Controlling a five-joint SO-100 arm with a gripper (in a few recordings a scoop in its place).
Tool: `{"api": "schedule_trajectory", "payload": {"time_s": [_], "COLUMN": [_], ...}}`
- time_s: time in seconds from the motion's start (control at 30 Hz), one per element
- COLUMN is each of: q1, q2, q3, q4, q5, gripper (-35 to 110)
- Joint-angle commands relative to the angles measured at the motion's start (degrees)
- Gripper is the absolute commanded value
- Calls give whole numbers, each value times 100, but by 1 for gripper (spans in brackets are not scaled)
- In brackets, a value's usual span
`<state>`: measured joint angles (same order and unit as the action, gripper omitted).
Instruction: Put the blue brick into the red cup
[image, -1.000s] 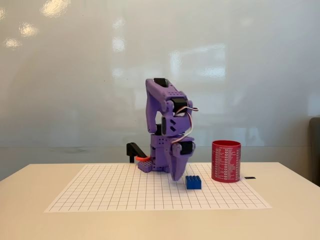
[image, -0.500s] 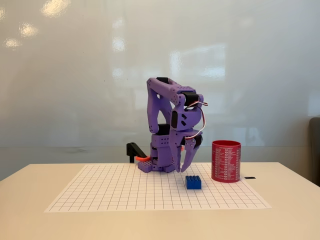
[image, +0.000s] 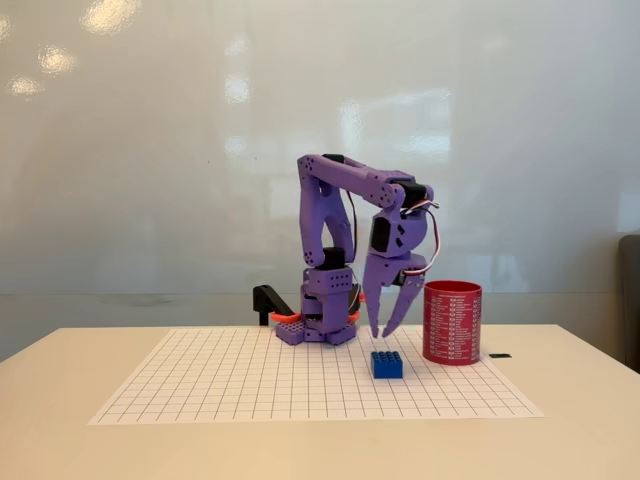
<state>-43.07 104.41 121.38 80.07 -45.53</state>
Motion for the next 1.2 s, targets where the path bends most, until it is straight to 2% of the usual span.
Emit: {"api": "schedule_trajectory", "payload": {"time_s": [0.0,0.3,0.4,0.47,0.53,0.77,0.97,1.17], "q1": [-176,-281,-237,-132,-114,-149,-97,-299], "q2": [158,158,167,211,281,387,756,958], "q3": [-334,-475,-475,-369,-237,-167,562,1011], "q4": [-220,-501,-527,-589,-659,-642,-984,-896], "q5": [272,800,1283,1881,2048,1969,1898,1670], "gripper": [-1,-1,1,37,47,49,52,53]}}
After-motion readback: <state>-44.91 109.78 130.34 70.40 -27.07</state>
